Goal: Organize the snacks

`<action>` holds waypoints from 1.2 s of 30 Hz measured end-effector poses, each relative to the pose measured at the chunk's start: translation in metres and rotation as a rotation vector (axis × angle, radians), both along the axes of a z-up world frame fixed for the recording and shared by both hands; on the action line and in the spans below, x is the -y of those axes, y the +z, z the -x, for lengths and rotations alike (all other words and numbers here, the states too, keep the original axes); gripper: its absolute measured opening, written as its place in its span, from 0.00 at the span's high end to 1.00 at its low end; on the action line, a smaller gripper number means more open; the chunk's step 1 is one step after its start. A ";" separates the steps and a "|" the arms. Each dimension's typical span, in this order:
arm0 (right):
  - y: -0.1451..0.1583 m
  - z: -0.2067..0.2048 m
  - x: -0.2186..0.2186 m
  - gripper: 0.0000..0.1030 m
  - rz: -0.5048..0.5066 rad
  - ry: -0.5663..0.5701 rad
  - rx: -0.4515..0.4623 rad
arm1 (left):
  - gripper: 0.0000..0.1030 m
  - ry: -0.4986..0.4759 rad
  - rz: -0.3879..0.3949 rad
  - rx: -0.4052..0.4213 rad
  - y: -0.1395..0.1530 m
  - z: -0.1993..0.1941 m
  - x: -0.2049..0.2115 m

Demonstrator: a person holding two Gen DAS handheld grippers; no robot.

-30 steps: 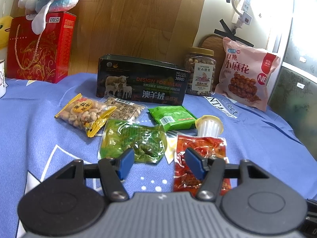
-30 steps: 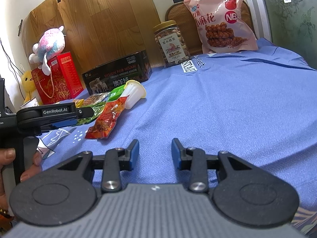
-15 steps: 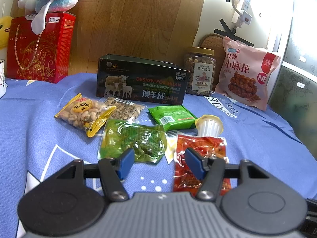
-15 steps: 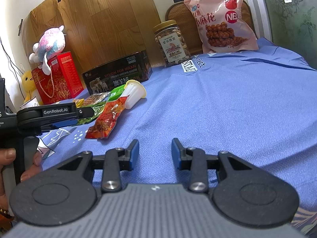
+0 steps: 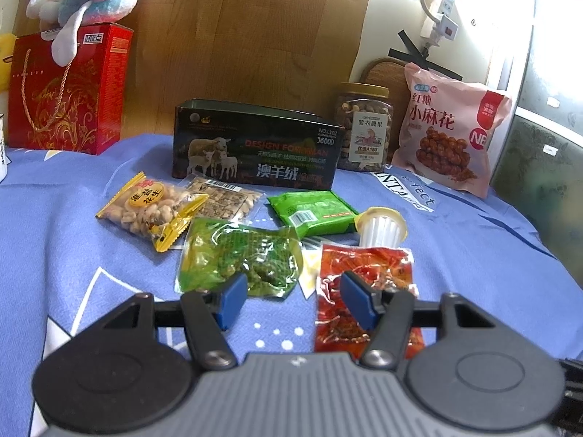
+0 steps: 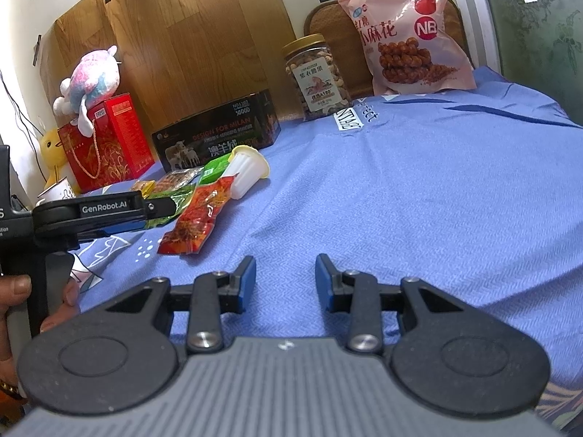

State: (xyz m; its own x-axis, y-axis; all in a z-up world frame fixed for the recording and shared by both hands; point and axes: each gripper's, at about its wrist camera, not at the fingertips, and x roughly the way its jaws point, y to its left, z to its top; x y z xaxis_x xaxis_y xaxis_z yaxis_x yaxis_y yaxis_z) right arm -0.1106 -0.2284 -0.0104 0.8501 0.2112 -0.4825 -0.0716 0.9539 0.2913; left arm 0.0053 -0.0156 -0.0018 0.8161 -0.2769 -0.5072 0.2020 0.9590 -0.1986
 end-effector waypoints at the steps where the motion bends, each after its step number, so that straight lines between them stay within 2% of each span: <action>1: -0.001 0.001 0.001 0.62 -0.004 -0.001 0.001 | 0.45 0.000 0.004 0.001 0.000 0.000 -0.001; 16: 0.000 0.002 0.000 0.62 -0.005 -0.005 -0.002 | 0.45 -0.005 0.005 0.003 0.000 0.001 -0.001; 36: 0.000 0.002 -0.003 0.62 -0.001 -0.014 -0.004 | 0.45 -0.015 0.044 0.017 0.002 0.005 -0.008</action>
State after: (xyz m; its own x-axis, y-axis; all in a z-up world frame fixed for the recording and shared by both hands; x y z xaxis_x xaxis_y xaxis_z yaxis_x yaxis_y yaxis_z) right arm -0.1130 -0.2256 -0.0101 0.8507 0.1998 -0.4861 -0.0573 0.9547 0.2922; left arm 0.0006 -0.0075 0.0002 0.8201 -0.3107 -0.4806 0.2196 0.9463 -0.2371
